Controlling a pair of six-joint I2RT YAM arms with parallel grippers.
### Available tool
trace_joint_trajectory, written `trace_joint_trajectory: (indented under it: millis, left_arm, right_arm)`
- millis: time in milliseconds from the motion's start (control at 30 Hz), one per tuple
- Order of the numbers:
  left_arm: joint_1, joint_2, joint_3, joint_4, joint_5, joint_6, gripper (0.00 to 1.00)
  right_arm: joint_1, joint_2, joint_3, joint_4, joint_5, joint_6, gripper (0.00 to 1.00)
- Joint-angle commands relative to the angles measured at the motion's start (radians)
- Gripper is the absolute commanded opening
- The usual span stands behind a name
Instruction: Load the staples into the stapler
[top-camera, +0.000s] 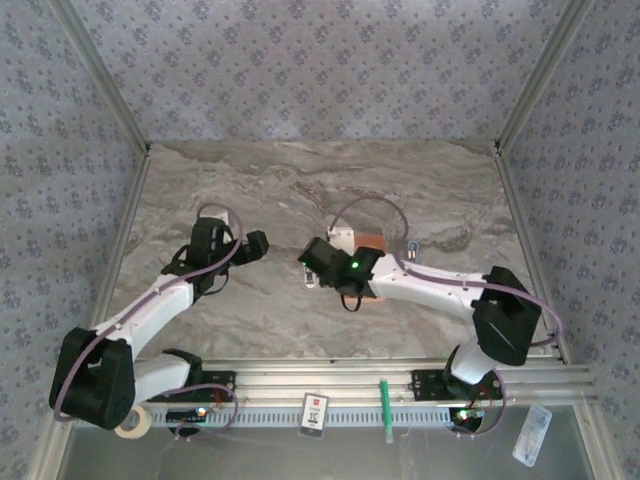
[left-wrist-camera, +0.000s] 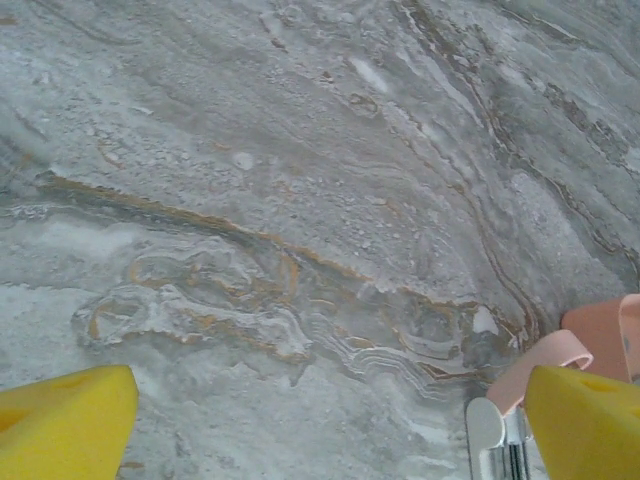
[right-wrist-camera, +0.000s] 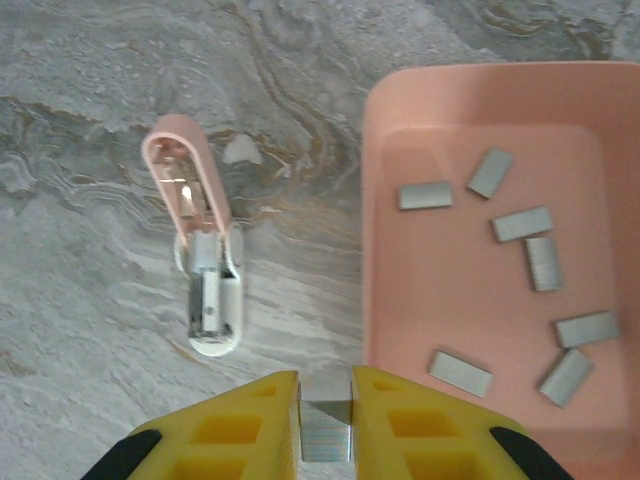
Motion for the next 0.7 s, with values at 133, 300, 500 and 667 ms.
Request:
trace_joint_trajectory:
  millis: [133, 300, 500, 667]
  left_arm:
    - [0.014, 0.017, -0.013, 0.060, 0.033, -0.011, 0.99]
    - [0.014, 0.023, -0.013, 0.056, 0.028, -0.007, 1.00]
    - [0.014, 0.037, -0.013, 0.058, 0.030, -0.008, 1.00]
    - [0.012, 0.047, -0.010, 0.061, 0.036, -0.011, 1.00]
  right_arm:
    - [0.024, 0.129, 0.110, 0.032, 0.018, 0.080, 0.20]
    - [0.010, 0.197, 0.140, 0.048, -0.027, 0.066, 0.20]
    - [-0.011, 0.245, 0.138, 0.093, -0.076, 0.063, 0.20]
    - [-0.015, 0.273, 0.146, 0.118, -0.097, 0.059, 0.20]
